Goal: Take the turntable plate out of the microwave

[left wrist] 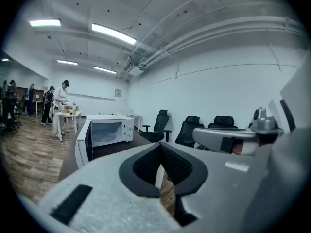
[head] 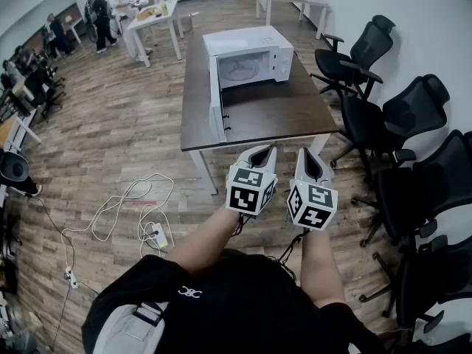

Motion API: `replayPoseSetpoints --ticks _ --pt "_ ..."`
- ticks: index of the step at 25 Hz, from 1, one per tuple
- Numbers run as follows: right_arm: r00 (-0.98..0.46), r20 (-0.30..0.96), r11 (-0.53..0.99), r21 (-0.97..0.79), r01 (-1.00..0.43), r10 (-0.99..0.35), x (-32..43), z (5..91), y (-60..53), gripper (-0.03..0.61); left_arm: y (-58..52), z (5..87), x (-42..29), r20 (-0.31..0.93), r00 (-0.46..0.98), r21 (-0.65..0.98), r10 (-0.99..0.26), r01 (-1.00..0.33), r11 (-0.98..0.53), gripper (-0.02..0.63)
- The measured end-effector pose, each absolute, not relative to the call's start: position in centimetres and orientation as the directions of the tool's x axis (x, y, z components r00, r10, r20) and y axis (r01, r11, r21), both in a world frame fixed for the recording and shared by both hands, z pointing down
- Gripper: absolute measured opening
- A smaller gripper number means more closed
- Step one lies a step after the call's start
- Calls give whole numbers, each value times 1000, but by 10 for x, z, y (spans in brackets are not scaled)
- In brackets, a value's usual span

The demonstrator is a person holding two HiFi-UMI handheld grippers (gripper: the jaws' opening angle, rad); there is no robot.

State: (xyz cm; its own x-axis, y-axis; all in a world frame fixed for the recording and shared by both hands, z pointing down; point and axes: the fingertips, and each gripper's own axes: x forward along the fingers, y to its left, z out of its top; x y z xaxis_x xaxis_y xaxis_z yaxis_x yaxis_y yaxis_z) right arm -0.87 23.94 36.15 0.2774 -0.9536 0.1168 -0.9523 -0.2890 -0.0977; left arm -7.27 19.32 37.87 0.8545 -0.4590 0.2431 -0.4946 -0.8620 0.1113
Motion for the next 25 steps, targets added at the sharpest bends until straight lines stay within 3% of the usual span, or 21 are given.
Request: replayPoseSetpoints --ticks 25 --pt "263 104 -274 -116 -955 -959 -9 370 255 8 199 390 -74 260 840 99 -476 -514 -852 8"
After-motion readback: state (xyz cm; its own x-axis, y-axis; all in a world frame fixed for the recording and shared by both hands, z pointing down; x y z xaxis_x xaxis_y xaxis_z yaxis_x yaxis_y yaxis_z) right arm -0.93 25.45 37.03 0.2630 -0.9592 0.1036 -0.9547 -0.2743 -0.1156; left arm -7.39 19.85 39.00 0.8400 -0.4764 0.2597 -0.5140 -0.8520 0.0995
